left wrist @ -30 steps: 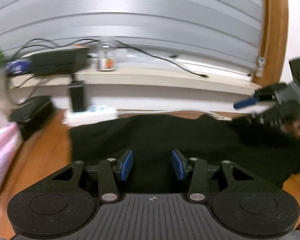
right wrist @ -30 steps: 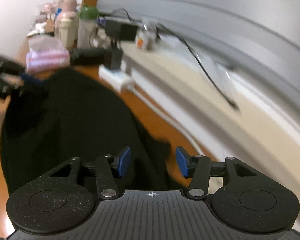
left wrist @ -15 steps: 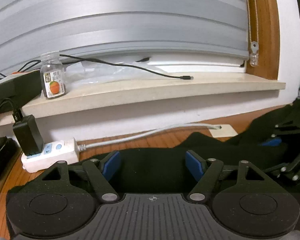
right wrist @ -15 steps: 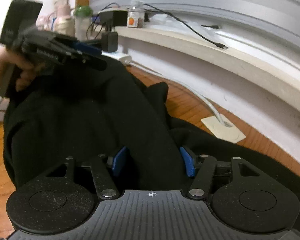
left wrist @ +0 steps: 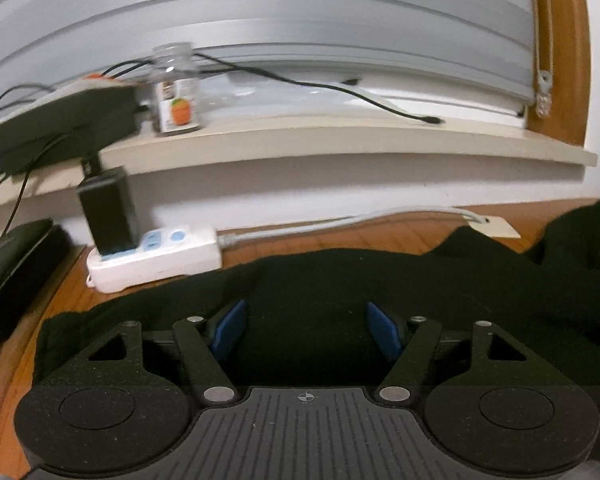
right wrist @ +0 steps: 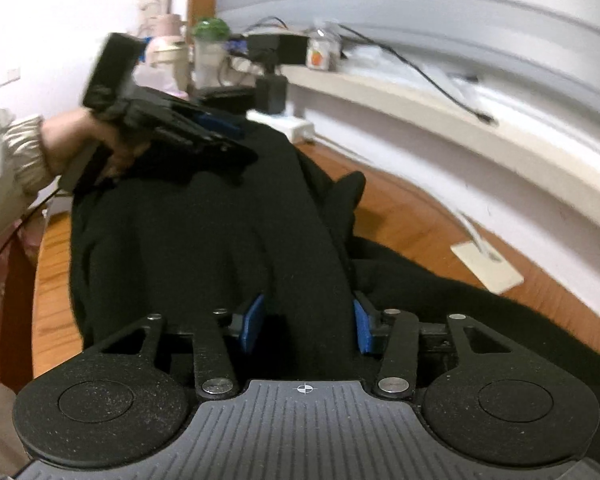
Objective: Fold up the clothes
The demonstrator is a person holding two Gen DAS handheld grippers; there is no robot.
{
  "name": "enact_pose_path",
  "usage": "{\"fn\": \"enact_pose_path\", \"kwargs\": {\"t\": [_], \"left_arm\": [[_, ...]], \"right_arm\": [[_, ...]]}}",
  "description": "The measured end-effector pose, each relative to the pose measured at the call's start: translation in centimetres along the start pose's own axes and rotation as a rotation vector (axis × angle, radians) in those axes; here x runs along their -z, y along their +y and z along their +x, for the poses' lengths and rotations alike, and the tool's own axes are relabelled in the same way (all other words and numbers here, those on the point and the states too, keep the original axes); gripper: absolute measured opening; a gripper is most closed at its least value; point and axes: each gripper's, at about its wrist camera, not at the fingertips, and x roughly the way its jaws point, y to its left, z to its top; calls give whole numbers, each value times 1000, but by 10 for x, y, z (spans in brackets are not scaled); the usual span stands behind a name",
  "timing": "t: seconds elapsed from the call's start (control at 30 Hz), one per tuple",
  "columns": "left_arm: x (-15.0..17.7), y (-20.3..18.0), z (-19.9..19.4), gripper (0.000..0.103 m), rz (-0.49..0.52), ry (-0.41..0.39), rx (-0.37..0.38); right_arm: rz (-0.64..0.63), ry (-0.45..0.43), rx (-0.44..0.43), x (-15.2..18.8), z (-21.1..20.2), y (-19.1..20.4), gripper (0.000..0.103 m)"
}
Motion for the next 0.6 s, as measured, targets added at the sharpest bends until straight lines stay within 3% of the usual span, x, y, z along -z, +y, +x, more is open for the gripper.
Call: {"fn": "enact_pose_path", "kwargs": {"t": [0.2,0.37,0.53,0.6], "left_arm": [[0,-5,5,76,35,30,2],[1,-7,5,76,42,33,0],[1,-8,7,76,51,39,-6],[1,-8,7,77,51,40,-6]], "right_arm": [[10,-41,-1,1,-18,-9,48],[129,-101,92,0,-45,-65,55],[230,66,300,22,-26,-140,53],[266,124,323,36,-21,-162,51]]}}
